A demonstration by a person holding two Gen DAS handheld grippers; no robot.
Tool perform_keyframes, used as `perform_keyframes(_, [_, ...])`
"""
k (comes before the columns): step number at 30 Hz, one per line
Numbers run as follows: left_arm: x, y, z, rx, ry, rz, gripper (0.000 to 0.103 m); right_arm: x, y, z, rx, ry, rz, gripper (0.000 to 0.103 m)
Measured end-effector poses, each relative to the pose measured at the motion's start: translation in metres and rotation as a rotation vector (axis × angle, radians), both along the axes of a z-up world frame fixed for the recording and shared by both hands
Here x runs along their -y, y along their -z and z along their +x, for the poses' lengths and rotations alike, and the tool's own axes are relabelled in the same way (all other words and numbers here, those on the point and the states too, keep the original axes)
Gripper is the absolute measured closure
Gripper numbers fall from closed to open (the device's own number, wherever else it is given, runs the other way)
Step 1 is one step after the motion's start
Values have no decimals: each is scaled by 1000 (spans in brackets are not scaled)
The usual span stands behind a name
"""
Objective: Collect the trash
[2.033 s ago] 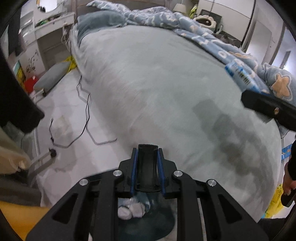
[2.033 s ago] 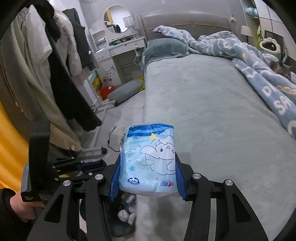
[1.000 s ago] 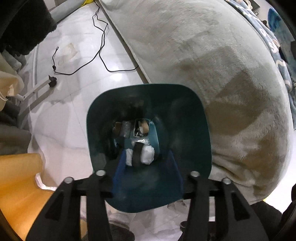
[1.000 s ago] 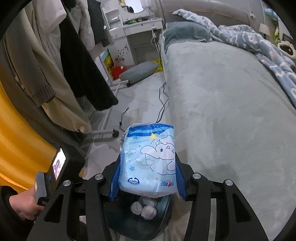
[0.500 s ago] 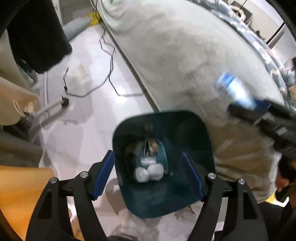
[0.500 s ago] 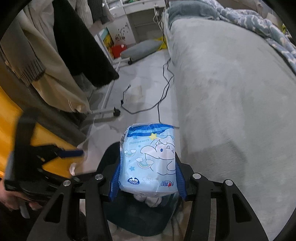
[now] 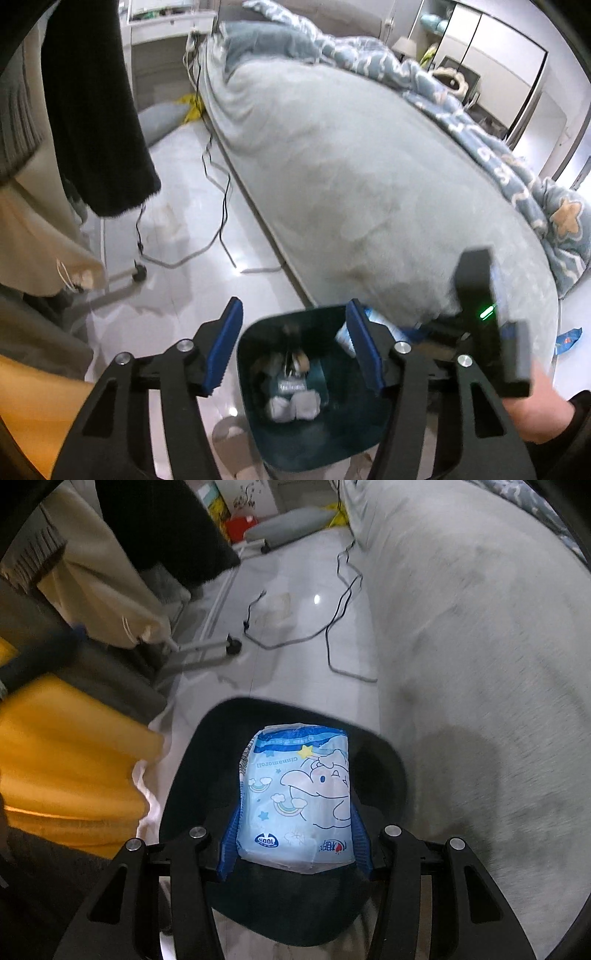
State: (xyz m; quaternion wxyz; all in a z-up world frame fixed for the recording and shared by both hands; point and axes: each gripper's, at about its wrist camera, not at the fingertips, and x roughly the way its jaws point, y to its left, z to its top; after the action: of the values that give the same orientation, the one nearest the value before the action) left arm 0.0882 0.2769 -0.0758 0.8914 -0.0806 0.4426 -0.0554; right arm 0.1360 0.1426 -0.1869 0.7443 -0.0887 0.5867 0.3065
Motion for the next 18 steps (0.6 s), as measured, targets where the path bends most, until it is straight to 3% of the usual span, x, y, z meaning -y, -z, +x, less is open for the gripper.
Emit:
perform_keyframes(6, [10, -22, -5, 97, 14, -13, 45, -11, 19, -7, -65, -28, -30, 51])
perform_keyframes(9, [19, -31, -8, 144, 30, 3, 45, -13, 22, -12, -85, -42, -37, 41])
perform_keyframes(13, [30, -42, -9, 183, 35, -1, 45, -6, 9, -12, -69, -33, -21, 30])
perform_keyframes(18, [43, -57, -13, 242, 33, 44, 44, 12, -25, -9, -7, 1, 32, 25])
